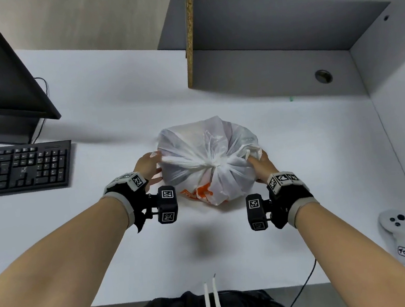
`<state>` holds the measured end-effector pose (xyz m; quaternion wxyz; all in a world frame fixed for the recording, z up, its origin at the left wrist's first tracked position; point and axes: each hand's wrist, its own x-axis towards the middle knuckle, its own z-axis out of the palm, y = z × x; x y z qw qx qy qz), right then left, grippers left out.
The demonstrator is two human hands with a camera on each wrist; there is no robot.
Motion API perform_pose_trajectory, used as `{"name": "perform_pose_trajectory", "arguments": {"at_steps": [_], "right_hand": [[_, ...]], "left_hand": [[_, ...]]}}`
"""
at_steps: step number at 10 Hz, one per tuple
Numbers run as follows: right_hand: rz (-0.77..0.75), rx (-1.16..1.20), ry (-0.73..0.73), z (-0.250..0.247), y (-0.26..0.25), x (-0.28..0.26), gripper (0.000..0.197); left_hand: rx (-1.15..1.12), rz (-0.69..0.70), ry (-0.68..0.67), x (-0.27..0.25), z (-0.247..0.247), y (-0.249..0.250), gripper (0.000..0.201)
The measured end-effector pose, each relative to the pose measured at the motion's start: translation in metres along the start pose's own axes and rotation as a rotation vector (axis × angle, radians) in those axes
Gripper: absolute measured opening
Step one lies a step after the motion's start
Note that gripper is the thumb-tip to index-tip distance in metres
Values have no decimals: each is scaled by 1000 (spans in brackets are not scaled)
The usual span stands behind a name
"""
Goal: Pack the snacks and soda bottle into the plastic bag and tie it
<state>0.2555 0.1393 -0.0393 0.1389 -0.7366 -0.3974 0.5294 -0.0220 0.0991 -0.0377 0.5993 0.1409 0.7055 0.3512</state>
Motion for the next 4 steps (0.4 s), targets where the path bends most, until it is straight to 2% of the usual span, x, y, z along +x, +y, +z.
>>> {"name": "perform_pose_trajectory", "arguments": {"at_steps": [1,2,3,4], "right_hand": [[5,28,53,1,5,0,64],[18,96,100,6,8,-13,53],[-55,111,245,4,18,-23,52],[-208,283,377,-14,23,-46,38]], "left_hand": [[-30,15,-14,-3,-7,-9,21],[-17,29,-29,-13,-16,-12,24],[17,33,-8,-22,-30,-19,33],[143,-17,-21,-43,-52,-43,20]]}}
